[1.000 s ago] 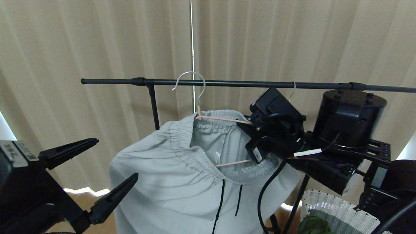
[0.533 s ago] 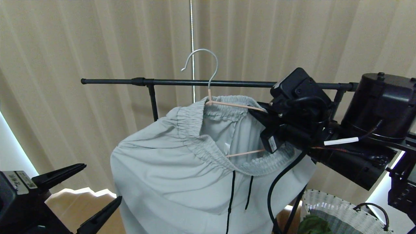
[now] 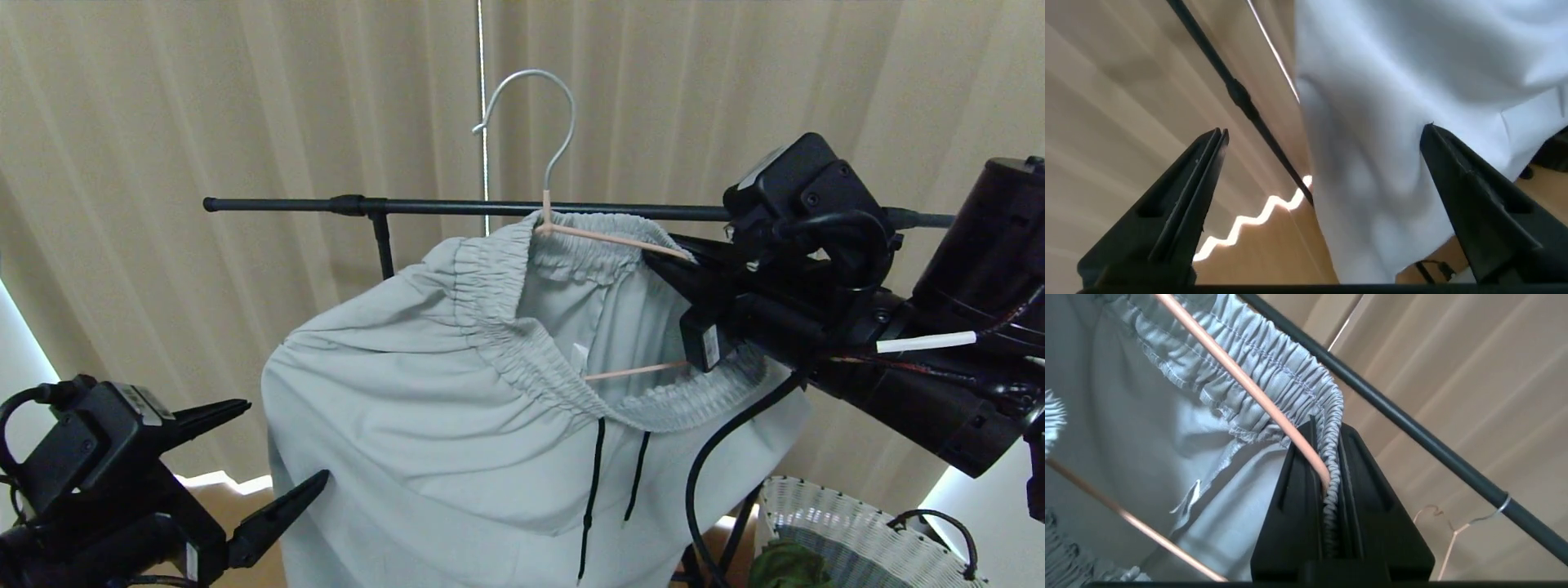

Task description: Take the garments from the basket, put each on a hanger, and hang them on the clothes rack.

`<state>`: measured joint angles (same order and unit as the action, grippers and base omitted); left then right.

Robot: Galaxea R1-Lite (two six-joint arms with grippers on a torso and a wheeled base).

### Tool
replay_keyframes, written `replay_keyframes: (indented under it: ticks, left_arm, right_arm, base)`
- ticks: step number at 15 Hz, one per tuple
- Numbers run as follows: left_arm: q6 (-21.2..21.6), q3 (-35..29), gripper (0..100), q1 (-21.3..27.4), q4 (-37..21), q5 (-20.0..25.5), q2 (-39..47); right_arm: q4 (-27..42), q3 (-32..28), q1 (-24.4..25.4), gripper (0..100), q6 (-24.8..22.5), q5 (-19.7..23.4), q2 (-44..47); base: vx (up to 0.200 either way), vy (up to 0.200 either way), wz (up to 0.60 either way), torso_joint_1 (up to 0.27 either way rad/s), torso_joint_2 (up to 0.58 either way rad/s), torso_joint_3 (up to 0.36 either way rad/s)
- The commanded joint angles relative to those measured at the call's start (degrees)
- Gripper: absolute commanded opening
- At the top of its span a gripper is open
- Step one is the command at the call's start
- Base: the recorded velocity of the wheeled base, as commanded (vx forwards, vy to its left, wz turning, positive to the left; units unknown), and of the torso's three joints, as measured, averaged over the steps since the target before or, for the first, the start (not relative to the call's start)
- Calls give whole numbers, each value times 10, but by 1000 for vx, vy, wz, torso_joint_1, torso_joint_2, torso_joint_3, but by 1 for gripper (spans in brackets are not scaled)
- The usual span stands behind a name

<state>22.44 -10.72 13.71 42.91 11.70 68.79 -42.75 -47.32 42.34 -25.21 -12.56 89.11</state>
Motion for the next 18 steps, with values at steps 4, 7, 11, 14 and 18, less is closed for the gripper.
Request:
replay_keyframes:
  ticks: [4,7,11,14,18]
  left_arm:
    - [-1,-12,0,-4,0,-1,29]
    - [29,-10,0,-65,1,-4,74]
    - [68,-8,0,-118,17,-4,101]
    - [70,-4,0,-117,26,-3,100]
    - [54,-3,100,-95,27,4,79]
  right_arm:
    - [0,7,-2,0,-1,-1,-12]
    - [6,5,-26,0,-1,-11,-14]
    - [7,4,-59,0,-2,-35,-15]
    - [7,6,-66,0,-2,-35,-15]
    - [22,7,-67,0,-2,-45,-12]
  base:
    - [0,0,0,0,0,0]
    - [0,0,0,0,0,0]
    - [0,0,0,0,0,0]
    - [0,0,0,0,0,0]
    - [0,0,0,0,0,0]
